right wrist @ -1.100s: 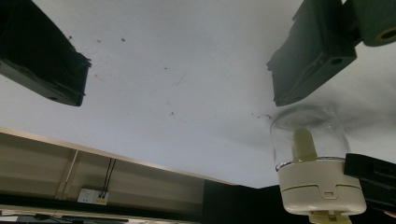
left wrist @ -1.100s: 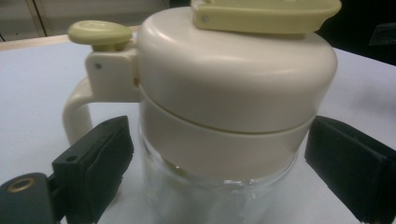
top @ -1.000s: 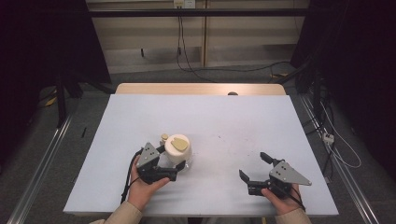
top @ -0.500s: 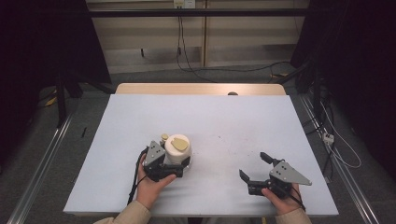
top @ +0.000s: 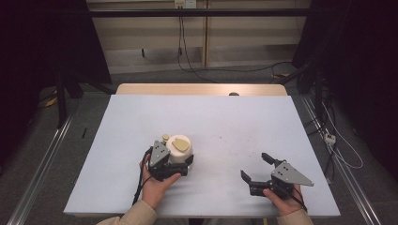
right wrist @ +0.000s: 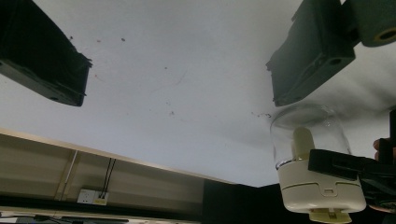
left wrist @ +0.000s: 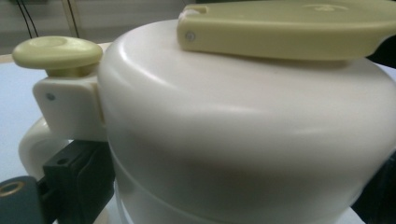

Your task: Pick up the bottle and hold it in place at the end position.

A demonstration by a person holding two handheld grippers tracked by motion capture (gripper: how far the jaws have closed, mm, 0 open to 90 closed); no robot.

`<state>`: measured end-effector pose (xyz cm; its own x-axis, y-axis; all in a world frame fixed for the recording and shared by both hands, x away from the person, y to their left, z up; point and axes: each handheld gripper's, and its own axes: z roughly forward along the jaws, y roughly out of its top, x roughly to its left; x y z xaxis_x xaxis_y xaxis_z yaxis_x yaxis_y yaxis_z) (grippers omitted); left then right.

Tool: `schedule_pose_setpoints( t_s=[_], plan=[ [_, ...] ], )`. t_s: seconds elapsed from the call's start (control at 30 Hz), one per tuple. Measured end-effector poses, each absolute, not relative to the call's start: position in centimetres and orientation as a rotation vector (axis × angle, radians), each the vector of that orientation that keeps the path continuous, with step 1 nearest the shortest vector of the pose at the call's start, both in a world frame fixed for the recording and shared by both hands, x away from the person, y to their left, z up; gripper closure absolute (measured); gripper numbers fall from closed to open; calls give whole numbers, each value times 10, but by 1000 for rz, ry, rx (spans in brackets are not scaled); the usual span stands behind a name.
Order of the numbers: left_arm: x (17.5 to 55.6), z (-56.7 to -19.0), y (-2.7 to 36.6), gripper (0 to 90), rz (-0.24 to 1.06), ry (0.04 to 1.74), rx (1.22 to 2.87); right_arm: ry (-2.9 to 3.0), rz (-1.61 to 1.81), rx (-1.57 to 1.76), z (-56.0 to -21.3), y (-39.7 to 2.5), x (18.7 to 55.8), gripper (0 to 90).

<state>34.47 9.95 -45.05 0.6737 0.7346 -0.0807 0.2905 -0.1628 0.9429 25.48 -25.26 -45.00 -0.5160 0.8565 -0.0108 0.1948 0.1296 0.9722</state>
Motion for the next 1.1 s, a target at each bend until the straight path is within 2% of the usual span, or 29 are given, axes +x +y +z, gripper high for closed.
schedule_pose_setpoints(
  t_s=[1.1],
  plan=[
    [350,-438,102,59,442,827,1708,1791,1431,1005,-449,-252,257,38]
  ],
)
